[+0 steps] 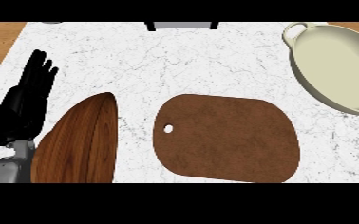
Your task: Pick the croissant from the cutting board and place it in the pot
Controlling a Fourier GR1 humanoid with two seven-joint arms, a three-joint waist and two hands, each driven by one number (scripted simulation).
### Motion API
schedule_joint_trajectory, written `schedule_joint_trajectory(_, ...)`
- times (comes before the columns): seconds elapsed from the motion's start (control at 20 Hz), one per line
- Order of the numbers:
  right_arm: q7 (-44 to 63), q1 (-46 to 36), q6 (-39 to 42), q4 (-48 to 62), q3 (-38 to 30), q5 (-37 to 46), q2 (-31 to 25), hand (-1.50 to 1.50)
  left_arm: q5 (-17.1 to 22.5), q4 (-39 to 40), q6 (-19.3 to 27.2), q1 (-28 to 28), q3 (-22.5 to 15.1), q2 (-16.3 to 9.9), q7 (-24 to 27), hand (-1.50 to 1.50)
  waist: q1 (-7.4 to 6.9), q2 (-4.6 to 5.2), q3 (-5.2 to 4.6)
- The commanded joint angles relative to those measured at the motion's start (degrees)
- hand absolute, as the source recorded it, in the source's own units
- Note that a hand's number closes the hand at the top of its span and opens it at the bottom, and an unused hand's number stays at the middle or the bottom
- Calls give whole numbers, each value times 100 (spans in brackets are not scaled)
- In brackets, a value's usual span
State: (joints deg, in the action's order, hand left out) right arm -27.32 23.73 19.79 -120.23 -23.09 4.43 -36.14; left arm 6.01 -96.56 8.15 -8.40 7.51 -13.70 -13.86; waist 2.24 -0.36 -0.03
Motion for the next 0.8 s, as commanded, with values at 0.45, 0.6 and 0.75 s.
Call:
schedule_joint_trajectory(0.45, 1130, -2428, 499, 2587, -685, -998, -1034, 150, -8, 458, -155, -603, -14, 34, -38, 0, -300, 57, 4)
schedule_joint_trajectory(0.6, 708, -2539, 907, 3594, -896, -992, -1210, 150, -248, 388, 34, -521, -93, 122, 23, 0, -272, 50, 6)
schedule_joint_trajectory(0.75, 698, -3429, 404, 4240, -253, -337, -1085, 150, -311, 331, 19, -436, -250, 271, 125, 0, -317, 55, 5)
